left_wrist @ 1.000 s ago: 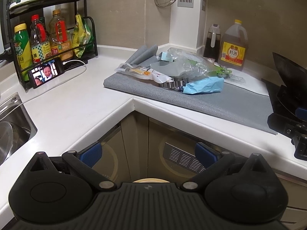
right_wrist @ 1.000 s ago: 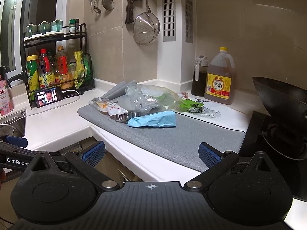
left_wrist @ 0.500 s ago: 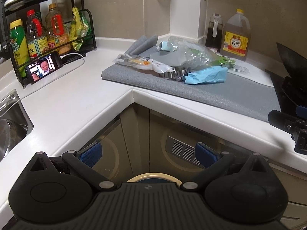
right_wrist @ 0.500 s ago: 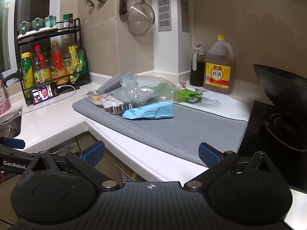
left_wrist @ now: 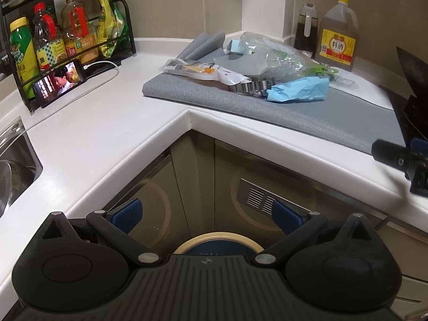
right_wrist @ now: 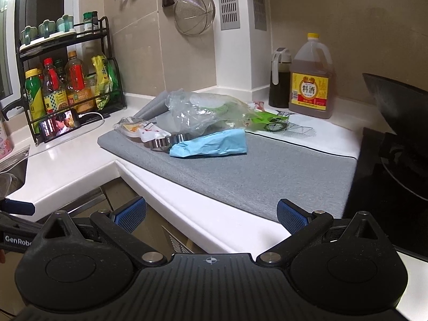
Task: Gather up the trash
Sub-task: 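Move both tools toward the grey mat with the trash items, then reach the left tool to the white snack pouch and grasp it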
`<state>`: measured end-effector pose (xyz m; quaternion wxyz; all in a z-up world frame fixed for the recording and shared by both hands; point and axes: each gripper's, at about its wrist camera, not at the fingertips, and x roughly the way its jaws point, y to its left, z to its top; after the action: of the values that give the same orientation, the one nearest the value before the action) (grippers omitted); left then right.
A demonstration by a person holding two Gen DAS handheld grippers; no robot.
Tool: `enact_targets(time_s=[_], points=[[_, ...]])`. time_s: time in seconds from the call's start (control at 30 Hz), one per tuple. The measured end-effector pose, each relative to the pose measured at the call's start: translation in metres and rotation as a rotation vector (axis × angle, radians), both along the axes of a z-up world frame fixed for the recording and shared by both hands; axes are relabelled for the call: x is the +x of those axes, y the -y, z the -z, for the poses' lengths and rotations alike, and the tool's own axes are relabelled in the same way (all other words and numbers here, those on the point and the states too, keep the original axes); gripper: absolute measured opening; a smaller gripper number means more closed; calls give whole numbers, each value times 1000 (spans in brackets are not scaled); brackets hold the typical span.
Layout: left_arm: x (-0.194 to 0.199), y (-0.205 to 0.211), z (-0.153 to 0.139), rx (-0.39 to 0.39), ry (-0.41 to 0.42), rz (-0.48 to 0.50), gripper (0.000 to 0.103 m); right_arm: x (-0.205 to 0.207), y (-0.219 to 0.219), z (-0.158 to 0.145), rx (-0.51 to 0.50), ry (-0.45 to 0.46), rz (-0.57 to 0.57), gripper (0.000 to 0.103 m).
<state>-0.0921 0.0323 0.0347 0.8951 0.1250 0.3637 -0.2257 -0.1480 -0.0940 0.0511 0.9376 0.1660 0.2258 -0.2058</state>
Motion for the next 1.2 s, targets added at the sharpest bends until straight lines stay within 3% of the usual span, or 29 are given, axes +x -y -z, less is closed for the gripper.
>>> enact_targets(time_s=[0.27, 0.4, 0.57, 0.73, 0.93, 1.2], points=[[11, -8, 4, 37, -2, -46, 103, 38, 23, 3, 57, 45, -25, 103], [17, -12, 4, 50, -8, -74, 103, 58, 43, -3, 113, 123, -27, 103], [21, -14, 3, 68, -6, -93, 103, 96, 77, -4, 241, 244, 10, 103], [22, -15, 2, 104, 11, -102, 103, 142, 116, 5, 352, 261, 40, 103], [34, -20, -1, 86, 15, -139, 103, 171, 161, 28, 548, 267, 128, 103], [56, -10, -13, 74, 35, -147, 103, 194, 191, 61, 742, 357, 74, 103]])
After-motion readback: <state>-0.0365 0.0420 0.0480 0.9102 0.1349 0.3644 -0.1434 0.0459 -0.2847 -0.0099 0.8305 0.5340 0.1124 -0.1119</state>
